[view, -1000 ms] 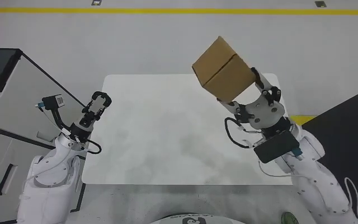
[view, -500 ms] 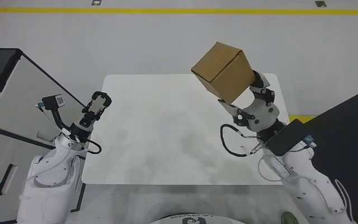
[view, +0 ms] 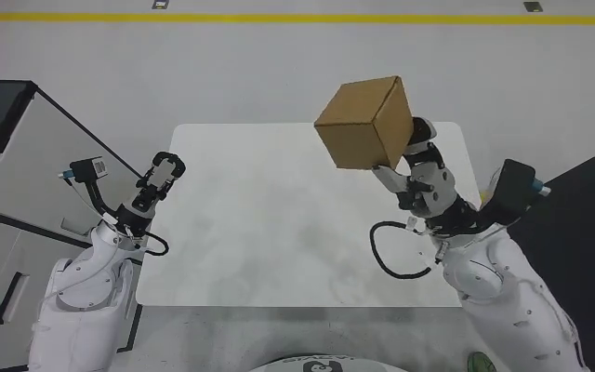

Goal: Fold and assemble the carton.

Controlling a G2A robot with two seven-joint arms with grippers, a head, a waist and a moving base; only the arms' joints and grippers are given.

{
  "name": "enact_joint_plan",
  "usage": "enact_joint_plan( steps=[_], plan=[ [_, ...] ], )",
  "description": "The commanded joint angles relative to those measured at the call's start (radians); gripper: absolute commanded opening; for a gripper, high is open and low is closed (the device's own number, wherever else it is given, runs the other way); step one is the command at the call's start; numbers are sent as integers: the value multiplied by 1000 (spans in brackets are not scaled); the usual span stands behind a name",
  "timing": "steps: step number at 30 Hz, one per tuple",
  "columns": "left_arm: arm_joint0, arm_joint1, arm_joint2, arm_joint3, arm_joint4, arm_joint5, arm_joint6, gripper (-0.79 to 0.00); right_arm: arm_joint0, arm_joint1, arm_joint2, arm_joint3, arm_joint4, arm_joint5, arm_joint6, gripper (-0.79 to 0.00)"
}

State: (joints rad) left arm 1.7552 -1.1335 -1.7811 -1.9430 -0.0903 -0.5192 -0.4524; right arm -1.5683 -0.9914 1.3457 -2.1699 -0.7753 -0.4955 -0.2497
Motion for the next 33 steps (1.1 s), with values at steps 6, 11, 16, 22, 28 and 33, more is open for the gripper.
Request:
enact_joint_plan(
  steps=[6, 11, 16, 22, 28, 33],
  plan=[
    [0, 0, 0, 0, 0, 0, 0, 0, 2, 5, 10, 11, 132, -172, 111, -785],
    [0, 0, 0, 0, 0, 0, 0, 0, 3, 8, 13, 16, 206, -218, 182, -785],
    [0, 0, 0, 0, 0, 0, 0, 0, 3, 8, 13, 16, 206, -218, 182, -785],
    [-6, -1, 4, -6, 0, 10, 13, 0, -23, 3, -26, 21, 420, -225, 196, -785],
    [-10, 0, 1, -19, -26, -3, -7, 0, -19, 9, -33, 37, 634, -262, 332, -785],
    [-11, 3, 2, -26, -40, -30, -46, 0, -7, 13, -29, 51, 700, -252, 402, -785]
  ],
)
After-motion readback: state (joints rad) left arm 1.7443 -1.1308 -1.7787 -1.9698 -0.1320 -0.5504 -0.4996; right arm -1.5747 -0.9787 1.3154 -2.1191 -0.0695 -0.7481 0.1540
